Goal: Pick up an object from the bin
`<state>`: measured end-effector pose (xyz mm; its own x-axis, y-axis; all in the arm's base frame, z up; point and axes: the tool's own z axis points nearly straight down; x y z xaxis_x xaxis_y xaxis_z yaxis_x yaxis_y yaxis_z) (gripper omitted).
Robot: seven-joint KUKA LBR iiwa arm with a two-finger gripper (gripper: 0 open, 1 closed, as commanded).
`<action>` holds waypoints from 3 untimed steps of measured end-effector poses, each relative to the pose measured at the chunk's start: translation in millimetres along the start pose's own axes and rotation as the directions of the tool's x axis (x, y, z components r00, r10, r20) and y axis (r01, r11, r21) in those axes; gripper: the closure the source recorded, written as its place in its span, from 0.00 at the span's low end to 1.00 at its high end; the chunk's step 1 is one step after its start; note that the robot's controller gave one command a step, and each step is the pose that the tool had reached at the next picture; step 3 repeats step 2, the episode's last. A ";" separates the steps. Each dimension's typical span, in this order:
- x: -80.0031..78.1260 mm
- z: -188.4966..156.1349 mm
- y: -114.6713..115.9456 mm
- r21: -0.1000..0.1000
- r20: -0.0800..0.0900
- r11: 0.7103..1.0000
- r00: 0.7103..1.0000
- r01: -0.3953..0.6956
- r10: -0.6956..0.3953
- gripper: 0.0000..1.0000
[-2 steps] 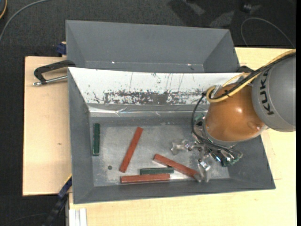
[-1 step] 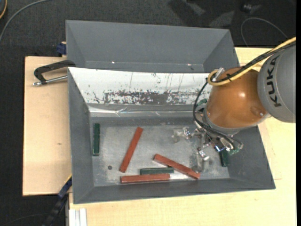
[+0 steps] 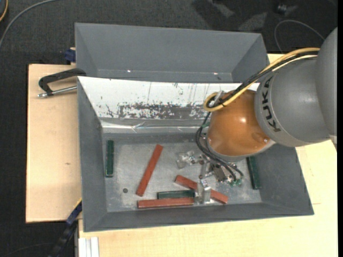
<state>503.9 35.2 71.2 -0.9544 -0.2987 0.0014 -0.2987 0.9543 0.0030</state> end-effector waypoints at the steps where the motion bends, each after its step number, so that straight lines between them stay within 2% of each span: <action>1: -0.5 -1.2 -1.5 0.002 0.003 1.000 1.000 -0.001 0.001 1.00; 2: -17.7 -166.1 -4.5 0.006 0.016 1.000 1.000 0.025 -0.025 1.00; 3: -17.7 -166.1 -4.5 0.006 0.016 1.000 1.000 0.025 -0.025 1.00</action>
Offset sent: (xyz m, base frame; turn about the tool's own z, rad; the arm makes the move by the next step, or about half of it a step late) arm 0.0000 0.0000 0.0000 0.0000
